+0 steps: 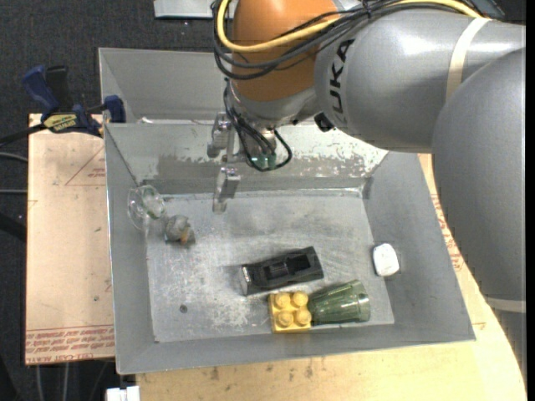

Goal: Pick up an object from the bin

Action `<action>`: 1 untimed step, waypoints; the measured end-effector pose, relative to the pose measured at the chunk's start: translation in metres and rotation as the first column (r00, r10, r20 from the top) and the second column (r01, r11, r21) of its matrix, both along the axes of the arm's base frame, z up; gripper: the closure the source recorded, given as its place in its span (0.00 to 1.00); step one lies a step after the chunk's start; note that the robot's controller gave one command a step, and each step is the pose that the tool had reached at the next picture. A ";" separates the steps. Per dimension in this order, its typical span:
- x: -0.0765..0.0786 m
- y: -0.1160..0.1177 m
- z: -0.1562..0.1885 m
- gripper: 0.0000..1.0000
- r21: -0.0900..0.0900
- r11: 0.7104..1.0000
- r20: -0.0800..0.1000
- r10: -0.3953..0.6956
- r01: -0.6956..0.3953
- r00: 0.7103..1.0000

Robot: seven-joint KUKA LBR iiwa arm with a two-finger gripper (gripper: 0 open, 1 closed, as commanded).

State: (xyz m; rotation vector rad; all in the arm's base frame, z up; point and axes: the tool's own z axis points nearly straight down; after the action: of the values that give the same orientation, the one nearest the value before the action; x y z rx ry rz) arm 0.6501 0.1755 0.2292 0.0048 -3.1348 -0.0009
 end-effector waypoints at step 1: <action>0.002 -0.001 0.006 0.00 0.001 1.000 0.008 -0.002 0.002 1.000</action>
Offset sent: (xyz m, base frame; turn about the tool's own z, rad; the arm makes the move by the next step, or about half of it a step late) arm -0.0033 -0.0018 -0.1140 -0.0934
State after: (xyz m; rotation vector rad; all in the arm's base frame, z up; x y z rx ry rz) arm 0.6517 0.1747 0.2347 0.0010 -3.1432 -0.0027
